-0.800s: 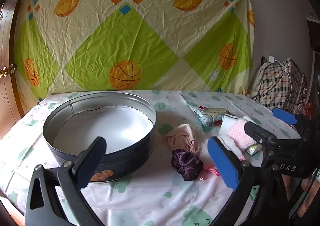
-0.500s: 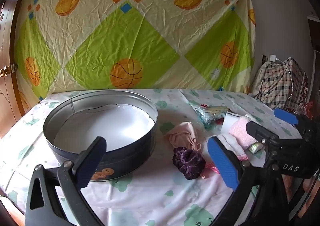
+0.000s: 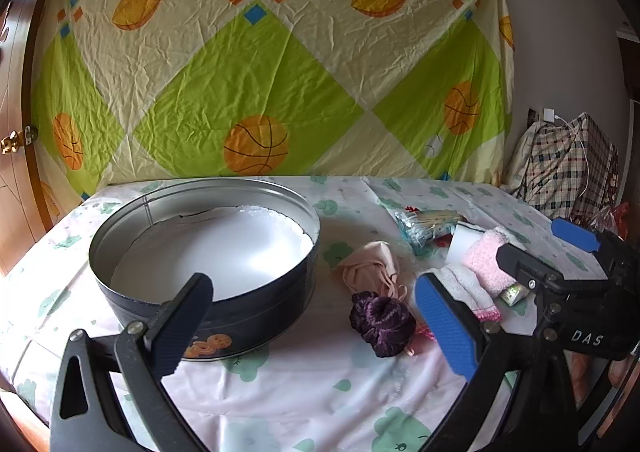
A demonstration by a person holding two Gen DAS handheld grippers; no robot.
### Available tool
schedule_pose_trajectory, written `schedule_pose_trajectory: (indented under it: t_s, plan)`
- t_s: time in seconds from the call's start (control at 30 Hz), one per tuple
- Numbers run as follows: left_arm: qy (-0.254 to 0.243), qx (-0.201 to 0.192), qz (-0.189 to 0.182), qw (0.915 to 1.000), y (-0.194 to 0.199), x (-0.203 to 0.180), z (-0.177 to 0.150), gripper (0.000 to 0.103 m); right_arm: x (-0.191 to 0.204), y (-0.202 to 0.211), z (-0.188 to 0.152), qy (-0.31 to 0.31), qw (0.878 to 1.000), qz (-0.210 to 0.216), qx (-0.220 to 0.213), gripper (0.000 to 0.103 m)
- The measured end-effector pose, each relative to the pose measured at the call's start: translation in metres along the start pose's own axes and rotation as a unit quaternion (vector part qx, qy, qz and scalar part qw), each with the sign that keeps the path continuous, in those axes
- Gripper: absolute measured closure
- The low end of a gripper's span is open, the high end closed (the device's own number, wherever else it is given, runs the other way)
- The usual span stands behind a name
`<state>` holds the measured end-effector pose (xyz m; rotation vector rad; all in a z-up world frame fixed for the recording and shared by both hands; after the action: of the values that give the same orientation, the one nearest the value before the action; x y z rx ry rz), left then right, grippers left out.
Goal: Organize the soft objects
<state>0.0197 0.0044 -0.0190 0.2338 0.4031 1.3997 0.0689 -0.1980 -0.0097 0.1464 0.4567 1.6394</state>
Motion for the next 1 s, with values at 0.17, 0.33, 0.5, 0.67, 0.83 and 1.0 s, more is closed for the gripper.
schedule_pose_trajectory:
  t_s: [0.17,0.33,0.5,0.67,0.83,1.0]
  plan:
    - [0.0,0.0,0.0,1.0,-0.0002,0.0,0.0005,0.0,-0.0001,-0.0009,0.0,0.0,1.0,0.002,0.002,0.001]
    - [0.001,0.0,-0.001,1.0,0.0001,0.0006,-0.0001,0.0,0.0003,-0.0009,-0.0007,-0.001,1.0,0.003,0.002,0.001]
    - [0.001,0.001,0.0,1.0,0.0,0.0015,-0.0001,0.001,0.001,-0.0015,-0.0025,-0.001,1.0,0.004,0.003,0.001]
    - [0.001,0.0,0.0,1.0,0.0003,0.0015,-0.0003,0.0,0.002,-0.0018,-0.003,-0.003,1.0,0.004,0.003,0.001]
    - [0.001,0.0,0.0,1.0,0.0002,0.0017,0.0,0.001,0.0013,-0.0016,-0.0035,-0.003,1.0,0.004,0.004,0.001]
    - [0.002,0.001,0.0,1.0,0.0,0.0017,0.0001,0.0,0.0011,-0.0023,-0.0039,-0.003,1.0,0.004,0.005,0.001]
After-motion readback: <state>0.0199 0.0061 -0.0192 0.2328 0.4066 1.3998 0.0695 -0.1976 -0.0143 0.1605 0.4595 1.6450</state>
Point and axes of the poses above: each gripper's, at about its wrist camera, not at the fingertips, and y roughly against the way its jaws point, x to its left, z to its top, the point moved 2 cm from there along -y, roughly the way its jaws point, and after that the axes turned 11 degrees about -z, right-handed, at the moved point
